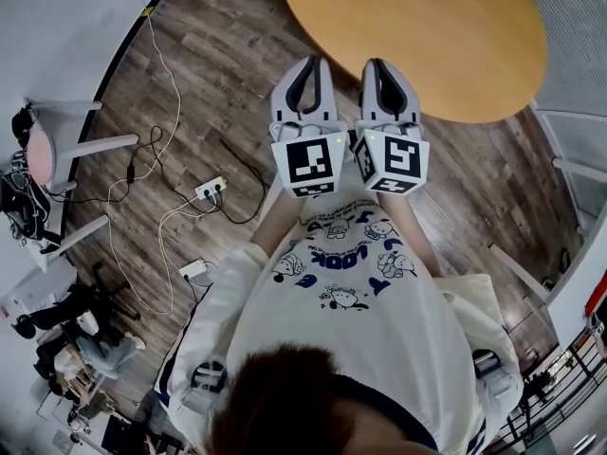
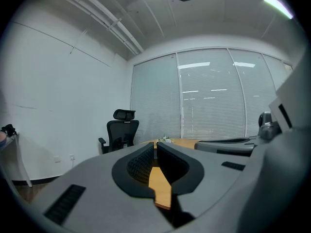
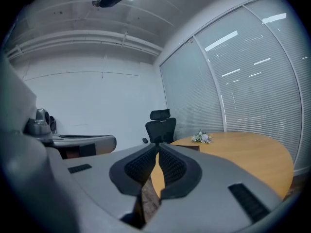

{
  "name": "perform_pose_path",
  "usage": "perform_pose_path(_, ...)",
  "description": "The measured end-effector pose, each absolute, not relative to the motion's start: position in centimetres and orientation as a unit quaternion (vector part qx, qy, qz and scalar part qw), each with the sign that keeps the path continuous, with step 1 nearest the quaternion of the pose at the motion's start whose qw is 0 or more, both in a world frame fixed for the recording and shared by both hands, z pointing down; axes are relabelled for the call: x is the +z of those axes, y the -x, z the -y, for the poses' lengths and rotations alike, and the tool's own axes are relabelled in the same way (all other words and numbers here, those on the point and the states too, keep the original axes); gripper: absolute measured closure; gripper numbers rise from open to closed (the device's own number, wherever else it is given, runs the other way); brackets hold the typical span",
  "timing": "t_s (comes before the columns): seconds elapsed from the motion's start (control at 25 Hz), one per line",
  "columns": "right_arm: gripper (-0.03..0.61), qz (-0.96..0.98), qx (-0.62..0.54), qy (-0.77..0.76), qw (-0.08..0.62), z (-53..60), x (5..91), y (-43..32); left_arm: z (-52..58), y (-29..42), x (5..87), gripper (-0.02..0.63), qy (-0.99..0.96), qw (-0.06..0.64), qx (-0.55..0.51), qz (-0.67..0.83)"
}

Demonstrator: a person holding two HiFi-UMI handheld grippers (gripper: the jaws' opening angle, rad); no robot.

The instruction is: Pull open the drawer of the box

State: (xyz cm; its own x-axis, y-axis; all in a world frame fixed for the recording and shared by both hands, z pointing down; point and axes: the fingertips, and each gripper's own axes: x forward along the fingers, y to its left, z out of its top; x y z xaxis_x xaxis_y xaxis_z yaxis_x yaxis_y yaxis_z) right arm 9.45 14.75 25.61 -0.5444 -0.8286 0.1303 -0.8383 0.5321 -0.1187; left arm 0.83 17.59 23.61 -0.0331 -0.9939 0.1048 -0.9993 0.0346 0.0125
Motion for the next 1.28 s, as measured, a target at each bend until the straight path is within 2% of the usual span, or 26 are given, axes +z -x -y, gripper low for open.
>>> perform_pose_path(1.28,0.538,0.845,0.107,-0.522,0.053,-0.4,27.6,-5.0,-1.4,4.0,25.6,0.583,-0.727,0.071,0.050,0.681)
